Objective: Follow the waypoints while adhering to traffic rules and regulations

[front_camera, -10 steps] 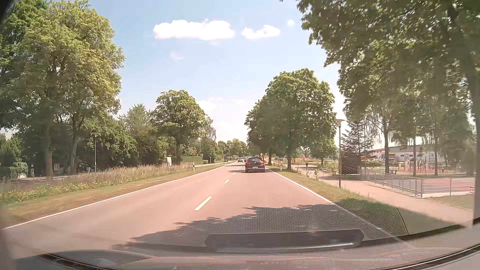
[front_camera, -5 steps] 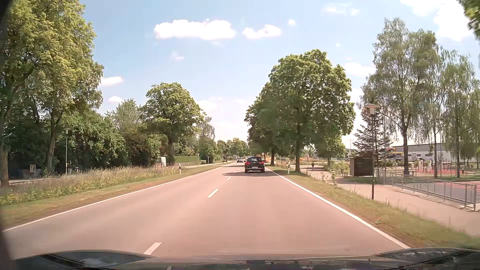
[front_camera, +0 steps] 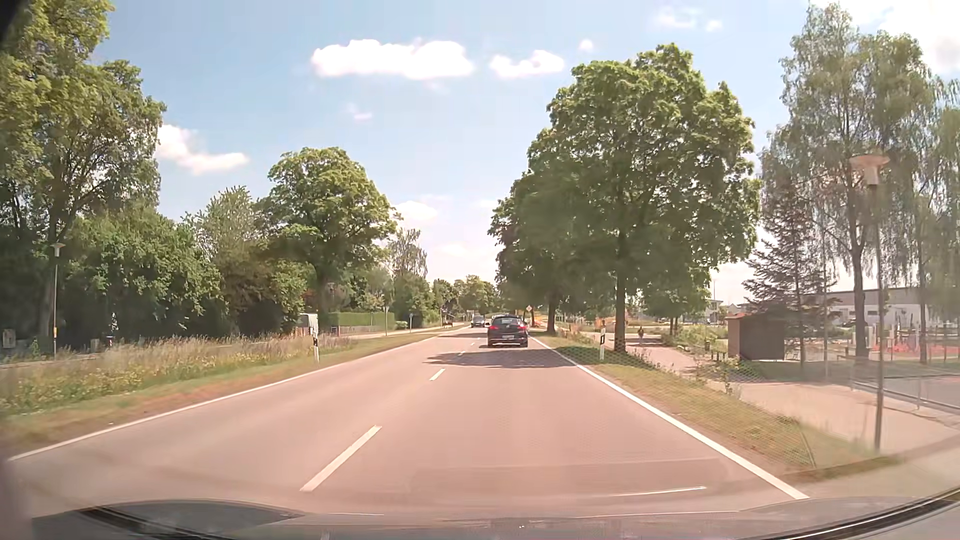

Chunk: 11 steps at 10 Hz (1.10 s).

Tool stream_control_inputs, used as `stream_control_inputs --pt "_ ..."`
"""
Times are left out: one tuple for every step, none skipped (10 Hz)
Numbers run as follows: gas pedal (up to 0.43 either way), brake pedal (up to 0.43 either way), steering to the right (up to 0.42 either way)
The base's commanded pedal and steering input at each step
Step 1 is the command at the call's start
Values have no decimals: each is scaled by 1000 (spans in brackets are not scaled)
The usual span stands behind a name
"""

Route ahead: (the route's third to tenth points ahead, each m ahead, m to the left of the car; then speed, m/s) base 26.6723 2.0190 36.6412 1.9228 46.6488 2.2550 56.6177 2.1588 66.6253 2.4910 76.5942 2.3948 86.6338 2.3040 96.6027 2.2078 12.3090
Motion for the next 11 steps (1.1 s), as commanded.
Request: stream_control_inputs --pt "150 12 -3" --pt "150 12 -3" --pt "150 6 -3" --pt "150 12 -1" --pt "150 12 -1" --pt "150 12 0" --pt "157 12 0" --pt "157 12 0" --pt "157 12 0" --pt "157 12 -1" --pt "157 6 -1"
